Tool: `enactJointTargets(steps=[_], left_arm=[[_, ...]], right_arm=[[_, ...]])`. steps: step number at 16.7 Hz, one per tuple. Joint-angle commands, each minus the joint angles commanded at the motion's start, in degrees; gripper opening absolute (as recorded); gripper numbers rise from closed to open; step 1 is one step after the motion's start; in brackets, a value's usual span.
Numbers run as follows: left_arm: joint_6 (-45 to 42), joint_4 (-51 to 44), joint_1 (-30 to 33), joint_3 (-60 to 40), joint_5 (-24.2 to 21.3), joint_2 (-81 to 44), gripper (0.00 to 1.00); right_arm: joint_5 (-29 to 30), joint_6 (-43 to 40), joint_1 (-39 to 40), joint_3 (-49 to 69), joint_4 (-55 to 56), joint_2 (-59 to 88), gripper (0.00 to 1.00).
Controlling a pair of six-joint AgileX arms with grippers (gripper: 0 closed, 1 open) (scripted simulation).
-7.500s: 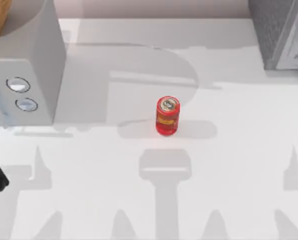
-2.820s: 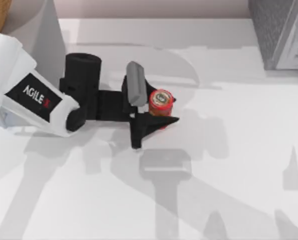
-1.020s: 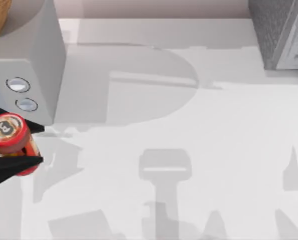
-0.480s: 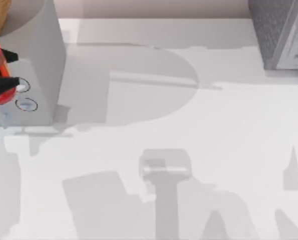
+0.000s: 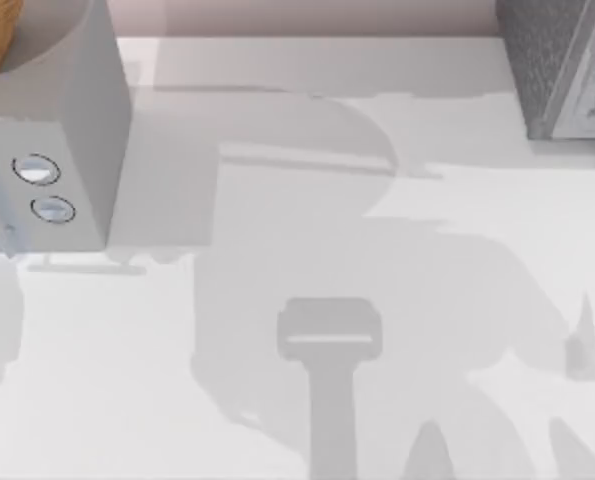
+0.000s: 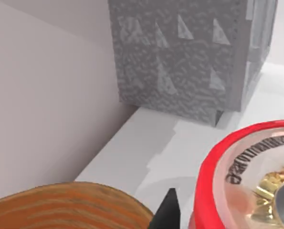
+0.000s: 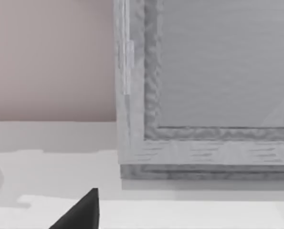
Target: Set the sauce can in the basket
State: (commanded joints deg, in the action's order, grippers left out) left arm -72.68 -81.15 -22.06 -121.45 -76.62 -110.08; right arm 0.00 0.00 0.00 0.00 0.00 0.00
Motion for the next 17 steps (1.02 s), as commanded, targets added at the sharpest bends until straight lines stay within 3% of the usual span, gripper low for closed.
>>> enactJointTargets(steps=[4, 8, 11, 17], left_arm=[[14.35, 2.02, -3.28, -23.11, 1.56, -10.37, 0.0], [25.85, 3.93, -5.87, -38.76, 3.23, -18.17, 0.0], [30.62, 4.79, -6.97, -44.22, 4.05, -21.33, 0.0], [31.05, 4.89, -6.79, -44.59, 4.11, -21.65, 0.0]], right_arm=[[0.0, 0.0, 0.0, 0.0, 0.0, 0.0, 1.0], [0.0, 0.0, 0.0, 0.0, 0.0, 0.0, 1.0], [0.0, 0.0, 0.0, 0.0, 0.0, 0.0, 1.0], [0.0, 0.0, 0.0, 0.0, 0.0, 0.0, 1.0]])
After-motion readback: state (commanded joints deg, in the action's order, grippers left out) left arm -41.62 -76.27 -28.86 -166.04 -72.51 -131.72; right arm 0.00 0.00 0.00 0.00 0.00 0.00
